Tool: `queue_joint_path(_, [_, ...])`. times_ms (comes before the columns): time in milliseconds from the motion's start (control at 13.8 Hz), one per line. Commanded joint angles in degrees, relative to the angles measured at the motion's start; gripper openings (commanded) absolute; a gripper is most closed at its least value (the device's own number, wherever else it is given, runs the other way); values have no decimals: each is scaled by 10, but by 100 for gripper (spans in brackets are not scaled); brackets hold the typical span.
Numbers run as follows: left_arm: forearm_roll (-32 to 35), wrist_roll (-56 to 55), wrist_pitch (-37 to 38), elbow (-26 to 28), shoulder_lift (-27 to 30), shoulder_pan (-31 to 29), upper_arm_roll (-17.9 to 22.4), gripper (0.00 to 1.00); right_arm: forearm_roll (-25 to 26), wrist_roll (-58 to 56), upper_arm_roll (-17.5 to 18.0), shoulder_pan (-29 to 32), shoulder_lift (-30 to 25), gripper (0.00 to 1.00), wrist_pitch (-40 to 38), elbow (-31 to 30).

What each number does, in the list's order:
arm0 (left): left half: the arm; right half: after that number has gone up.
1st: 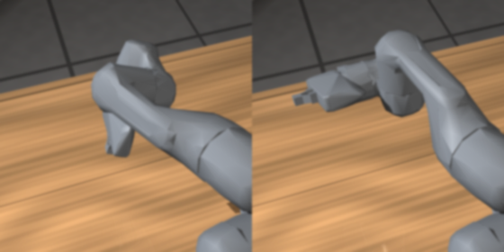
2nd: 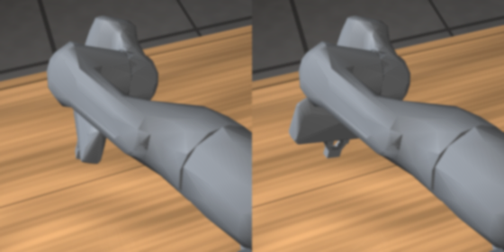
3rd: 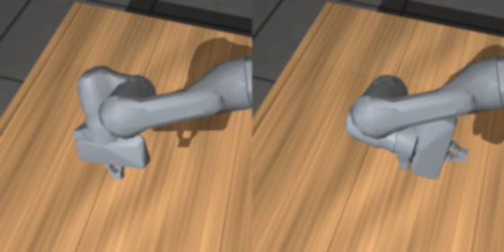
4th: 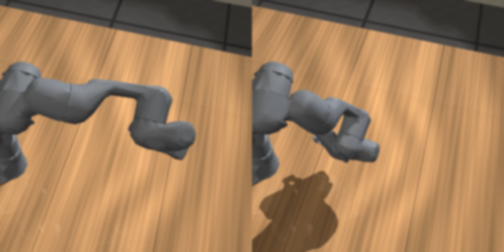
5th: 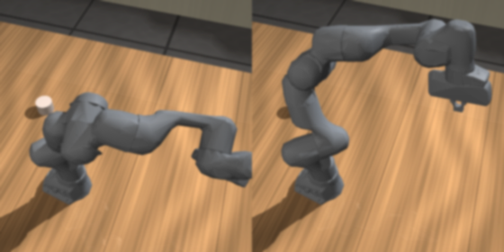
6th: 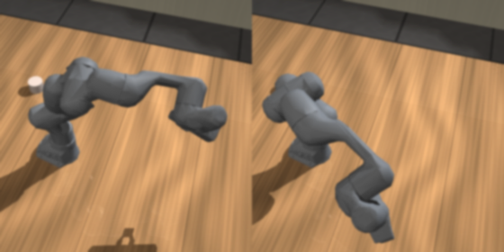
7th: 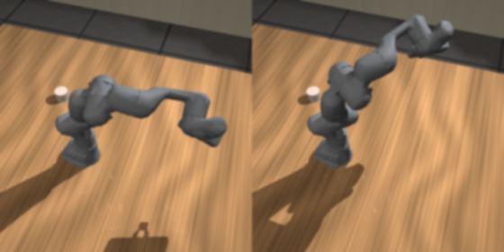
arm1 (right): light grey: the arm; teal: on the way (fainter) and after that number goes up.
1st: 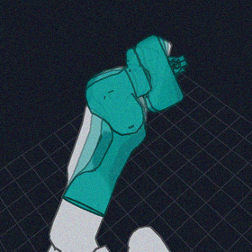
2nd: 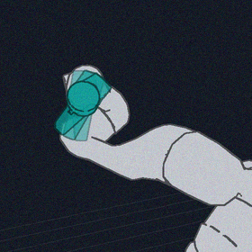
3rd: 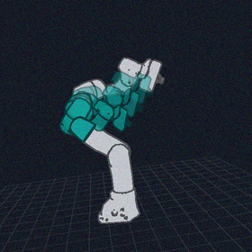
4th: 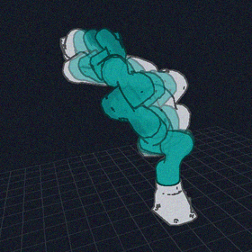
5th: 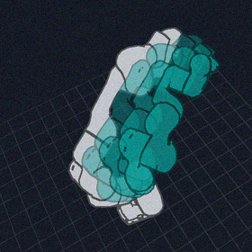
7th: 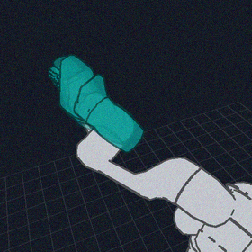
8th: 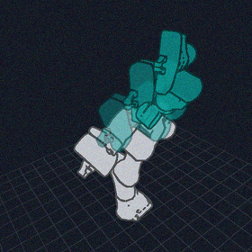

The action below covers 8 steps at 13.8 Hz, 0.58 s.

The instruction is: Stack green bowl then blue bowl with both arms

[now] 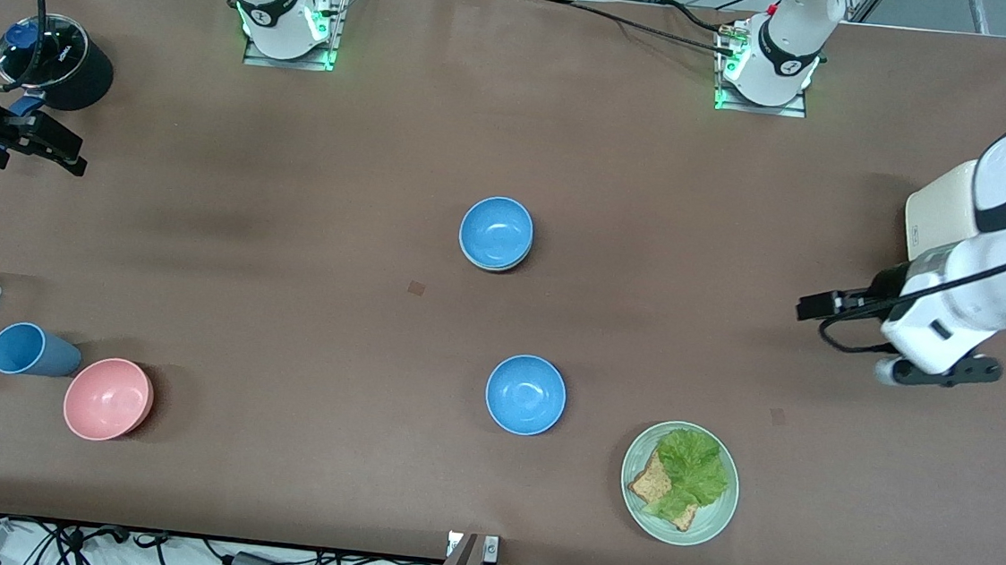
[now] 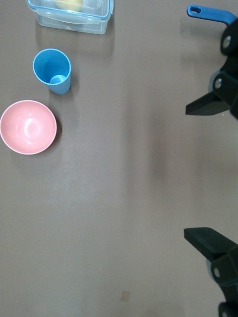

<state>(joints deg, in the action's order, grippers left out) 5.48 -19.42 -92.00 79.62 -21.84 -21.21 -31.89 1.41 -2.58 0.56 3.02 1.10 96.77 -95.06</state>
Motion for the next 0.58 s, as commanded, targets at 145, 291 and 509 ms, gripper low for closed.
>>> queue_joint_path(145, [-39, 147, 28, 39, 101, 117, 202, 100, 3, -3, 2, 4, -2, 100, -10, 6])
queue_joint_path(291, [-69, 206, 39, 85, 145, 183, 283, 100, 3, -2, 2, 4, -2, 100, -10, 6])
queue_joint_path(509, [-84, 205, 12, 92, 147, 188, 288, 100, 3, -3, 2, 4, -2, 100, -9, 6])
